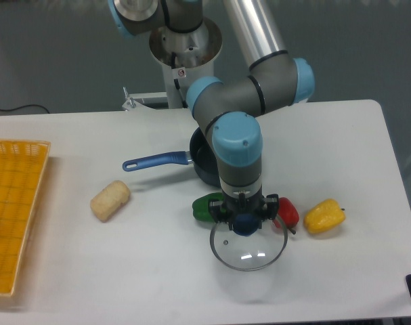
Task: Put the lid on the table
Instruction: 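Carry the glass lid away from the pan over the open table, then lower the glass lid flat onto the table surface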
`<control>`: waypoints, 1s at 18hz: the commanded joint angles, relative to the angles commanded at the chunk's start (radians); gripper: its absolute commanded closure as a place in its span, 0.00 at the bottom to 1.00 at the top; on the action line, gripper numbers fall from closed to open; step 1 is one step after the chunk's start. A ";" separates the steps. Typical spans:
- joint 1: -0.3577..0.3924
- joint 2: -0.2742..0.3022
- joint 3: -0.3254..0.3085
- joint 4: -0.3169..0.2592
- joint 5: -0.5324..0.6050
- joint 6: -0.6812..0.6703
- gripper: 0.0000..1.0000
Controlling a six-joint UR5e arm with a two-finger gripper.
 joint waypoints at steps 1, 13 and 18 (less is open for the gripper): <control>0.000 -0.008 0.003 0.000 0.000 0.000 0.51; 0.002 -0.077 0.023 0.017 -0.002 0.005 0.51; -0.002 -0.091 0.023 0.023 -0.002 0.003 0.51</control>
